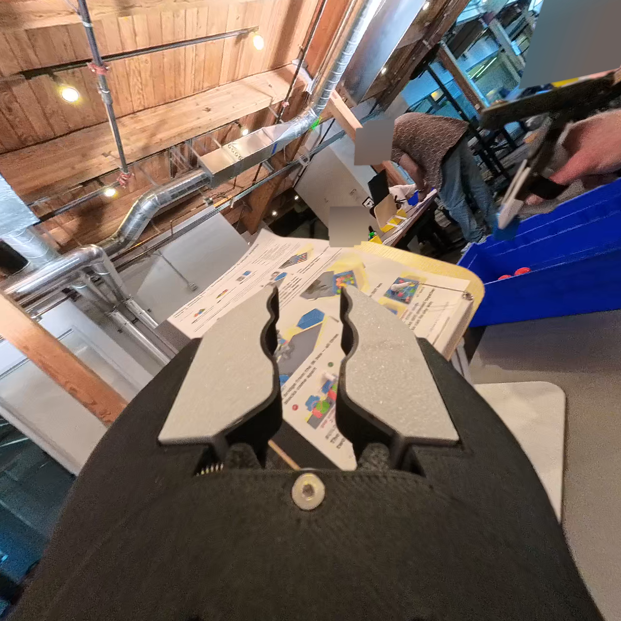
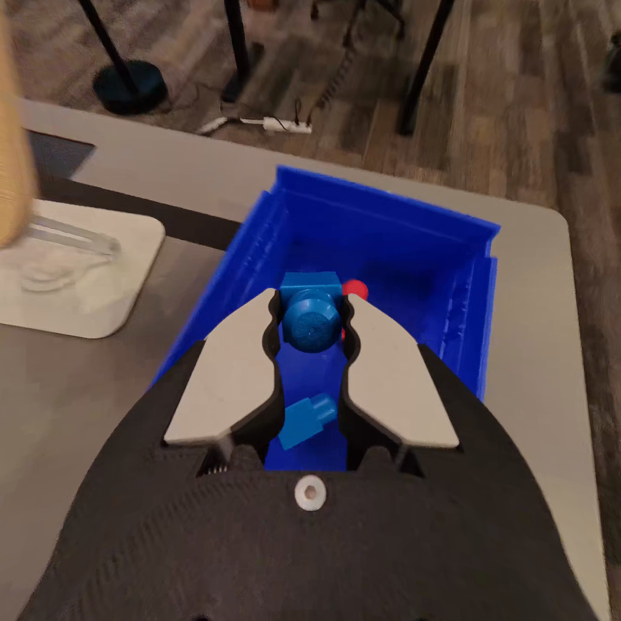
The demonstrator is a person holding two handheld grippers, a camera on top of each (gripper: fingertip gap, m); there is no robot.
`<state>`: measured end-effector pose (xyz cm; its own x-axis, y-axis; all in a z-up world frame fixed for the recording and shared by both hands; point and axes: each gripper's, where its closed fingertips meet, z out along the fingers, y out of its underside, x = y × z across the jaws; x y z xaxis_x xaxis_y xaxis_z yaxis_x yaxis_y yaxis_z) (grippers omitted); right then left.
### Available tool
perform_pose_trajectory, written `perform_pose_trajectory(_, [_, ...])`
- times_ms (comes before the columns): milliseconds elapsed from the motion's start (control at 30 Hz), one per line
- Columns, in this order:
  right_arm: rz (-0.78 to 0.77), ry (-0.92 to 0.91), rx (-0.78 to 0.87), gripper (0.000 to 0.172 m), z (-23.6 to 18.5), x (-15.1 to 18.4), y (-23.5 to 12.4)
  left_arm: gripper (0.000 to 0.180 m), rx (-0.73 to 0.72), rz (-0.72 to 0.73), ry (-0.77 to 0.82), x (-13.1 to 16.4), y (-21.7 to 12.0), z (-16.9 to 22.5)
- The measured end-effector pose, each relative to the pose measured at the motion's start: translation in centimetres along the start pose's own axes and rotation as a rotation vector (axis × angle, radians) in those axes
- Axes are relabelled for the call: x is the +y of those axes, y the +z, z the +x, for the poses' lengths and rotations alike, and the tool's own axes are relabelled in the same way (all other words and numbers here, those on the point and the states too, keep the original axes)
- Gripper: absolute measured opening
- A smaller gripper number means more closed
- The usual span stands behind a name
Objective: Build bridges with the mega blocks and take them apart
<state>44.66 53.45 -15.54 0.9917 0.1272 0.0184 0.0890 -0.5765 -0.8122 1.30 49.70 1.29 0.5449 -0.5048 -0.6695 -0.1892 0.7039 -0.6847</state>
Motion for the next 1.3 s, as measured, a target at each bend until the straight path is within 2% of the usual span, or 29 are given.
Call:
perform_pose_trajectory(100, [-0.097, 0.013, 0.037, 0.036, 1.6, 2.4, 2.1, 0.032, -0.026, -0.028, -0.001, 0.8, -0.5, -1.4])
perform_pose_trajectory(233, [-0.081, 0.044, 0.085, 0.058, 2.7, 2.5, 2.9, 0.032, -0.046, -0.062, -0.002, 1.8, -1.0, -2.8])
perform_pose_trajectory(367, [0.058, 0.011, 0.099, 0.060, 1.3, -1.1, 0.4, 0.036, -0.050, -0.145, 0.019, 3.4, -1.9, -4.5])
perform_pose_trajectory(533, [0.275, -0.154, 0.001, 0.047, -6.6, -7.8, -5.3, 0.052, 0.016, -0.317, -0.048, 6.7, -4.3, -6.9])
perform_pose_trajectory(600, [0.359, -0.204, -0.065, 0.046, -10.6, -10.1, -7.4, 0.050, 0.141, -0.438, -0.077, 9.1, -5.7, -6.0])
perform_pose_trajectory(667, [0.411, -0.255, -0.118, 0.045, -14.3, -11.7, -8.7, 0.053, 0.265, -0.625, -0.105, 12.9, -7.6, -4.6])
perform_pose_trajectory(700, [0.427, -0.280, -0.144, 0.044, -15.9, -12.2, -9.2, 0.050, 0.357, -0.722, -0.128, 14.9, -8.9, -3.3])
perform_pose_trajectory(800, [0.458, -0.298, -0.263, 0.040, -20.3, -13.1, -9.9, 0.058, 0.574, -0.988, -0.217, 20.6, -12.9, 0.3])
perform_pose_trajectory(933, [0.469, -0.307, -0.359, 0.039, -23.7, -12.9, -9.8, 0.059, 0.684, -1.128, -0.279, 25.6, -14.8, 3.1])
perform_pose_trajectory(1033, [0.472, -0.316, -0.394, 0.038, -25.0, -12.5, -9.9, 0.047, 0.778, -1.245, -0.282, 28.0, -16.1, 5.3])
perform_pose_trajectory(1100, [0.472, -0.322, -0.408, 0.037, -25.4, -12.2, -9.9, 0.039, 0.820, -1.303, -0.273, 29.1, -16.6, 6.2])
perform_pose_trajectory(1167, [0.477, -0.341, -0.435, 0.035, -26.2, -11.9, -10.2, 0.037, 0.808, -1.302, -0.241, 29.1, -16.3, 5.9])
perform_pose_trajectory(1300, [0.492, -0.432, -0.510, 0.032, -28.9, -11.0, -11.3, 0.037, 0.731, -1.212, -0.187, 26.4, -14.8, 3.7])
